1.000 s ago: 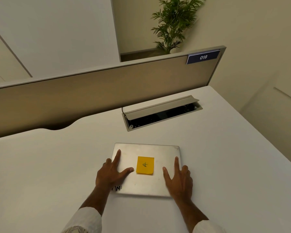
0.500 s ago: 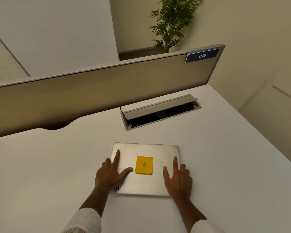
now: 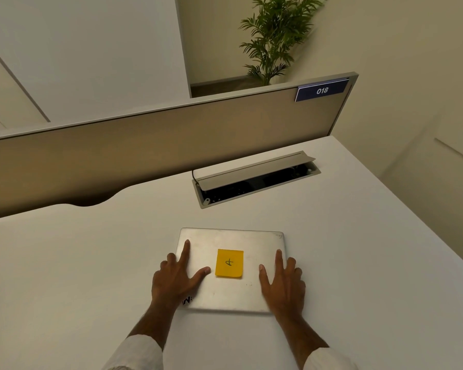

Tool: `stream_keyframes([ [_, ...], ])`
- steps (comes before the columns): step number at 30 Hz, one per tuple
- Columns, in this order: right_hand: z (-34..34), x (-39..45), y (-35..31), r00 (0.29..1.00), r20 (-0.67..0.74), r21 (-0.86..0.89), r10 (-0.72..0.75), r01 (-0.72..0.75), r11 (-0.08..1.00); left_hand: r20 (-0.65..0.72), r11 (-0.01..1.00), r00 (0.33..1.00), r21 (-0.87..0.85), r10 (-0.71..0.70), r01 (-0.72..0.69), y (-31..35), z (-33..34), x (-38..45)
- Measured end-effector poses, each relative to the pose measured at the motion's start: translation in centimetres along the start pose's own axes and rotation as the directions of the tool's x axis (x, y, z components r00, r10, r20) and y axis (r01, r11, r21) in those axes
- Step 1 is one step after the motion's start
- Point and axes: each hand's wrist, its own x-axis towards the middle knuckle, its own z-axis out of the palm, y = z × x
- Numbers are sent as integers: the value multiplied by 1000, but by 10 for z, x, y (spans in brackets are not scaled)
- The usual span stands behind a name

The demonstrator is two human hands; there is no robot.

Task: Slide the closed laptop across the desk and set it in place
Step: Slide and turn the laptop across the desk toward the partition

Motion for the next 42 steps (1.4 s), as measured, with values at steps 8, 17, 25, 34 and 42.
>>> stream_keyframes([
  [8,-1,5,0,999,8,42,32,-33,999,-62,999,998,-36,-21,19,3,4,-6],
  [17,0,3,-2,999,26,71,46,-48,996,-63,998,997,-44,-42,39,11,6,-1],
  [25,0,4,-6,997,49,59,54,-57,997,-51,985,993,-148,-103,94,16,-2,-3],
  [34,3,3,-7,999,33,71,43,-46,996,-19,914,978,-361,-206,186,17,-10,0],
  [42,4,3,1,999,30,133,21,-25,991,14,850,970,-479,-242,219,15,-9,1],
])
